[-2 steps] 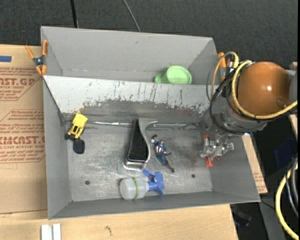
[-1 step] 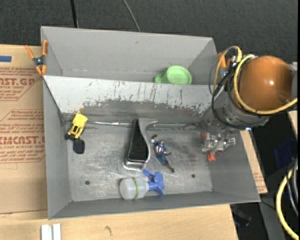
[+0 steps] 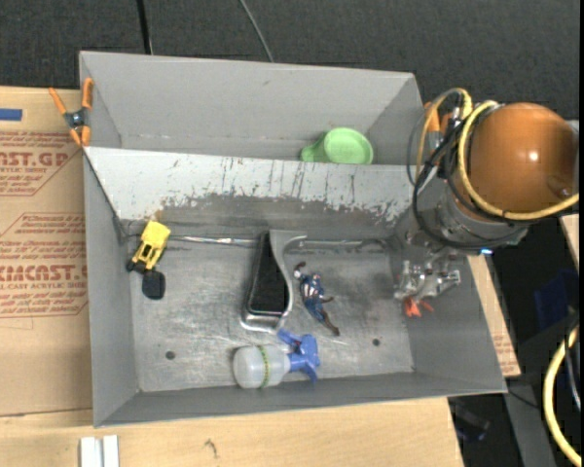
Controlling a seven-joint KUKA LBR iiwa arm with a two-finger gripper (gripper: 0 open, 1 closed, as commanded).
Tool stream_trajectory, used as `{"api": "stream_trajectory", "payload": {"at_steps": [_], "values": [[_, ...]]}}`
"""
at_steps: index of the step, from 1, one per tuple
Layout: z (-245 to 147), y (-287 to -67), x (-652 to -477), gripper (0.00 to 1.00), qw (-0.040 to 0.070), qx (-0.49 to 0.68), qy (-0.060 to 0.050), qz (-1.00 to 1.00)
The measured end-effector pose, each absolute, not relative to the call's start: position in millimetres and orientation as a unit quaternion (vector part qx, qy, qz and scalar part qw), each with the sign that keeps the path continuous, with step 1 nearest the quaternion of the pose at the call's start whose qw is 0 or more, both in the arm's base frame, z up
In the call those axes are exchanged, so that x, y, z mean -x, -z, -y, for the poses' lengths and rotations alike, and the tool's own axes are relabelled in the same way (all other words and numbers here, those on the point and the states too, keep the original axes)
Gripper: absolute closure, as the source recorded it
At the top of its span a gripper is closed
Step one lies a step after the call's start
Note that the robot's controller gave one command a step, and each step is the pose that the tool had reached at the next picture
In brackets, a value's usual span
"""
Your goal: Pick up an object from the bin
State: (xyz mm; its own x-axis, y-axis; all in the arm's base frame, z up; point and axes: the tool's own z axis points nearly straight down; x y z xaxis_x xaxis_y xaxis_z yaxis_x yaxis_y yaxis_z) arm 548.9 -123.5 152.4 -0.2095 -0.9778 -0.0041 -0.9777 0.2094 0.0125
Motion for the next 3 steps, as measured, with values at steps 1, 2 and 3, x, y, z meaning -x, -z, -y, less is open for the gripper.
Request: {"api": "stream_trajectory", "payload": {"at_steps": [1,2,3], "values": [[135.5,-153.1,-566.4,1.0,-0.007,-0.623,-0.006,0.782],[133.9,-156.0,-554.7,1.0,0.003,-0.618,0.008,0.786],[137.0,-147.0,-566.6,1.0,-0.006,-0.614,-0.005,0.789]]}}
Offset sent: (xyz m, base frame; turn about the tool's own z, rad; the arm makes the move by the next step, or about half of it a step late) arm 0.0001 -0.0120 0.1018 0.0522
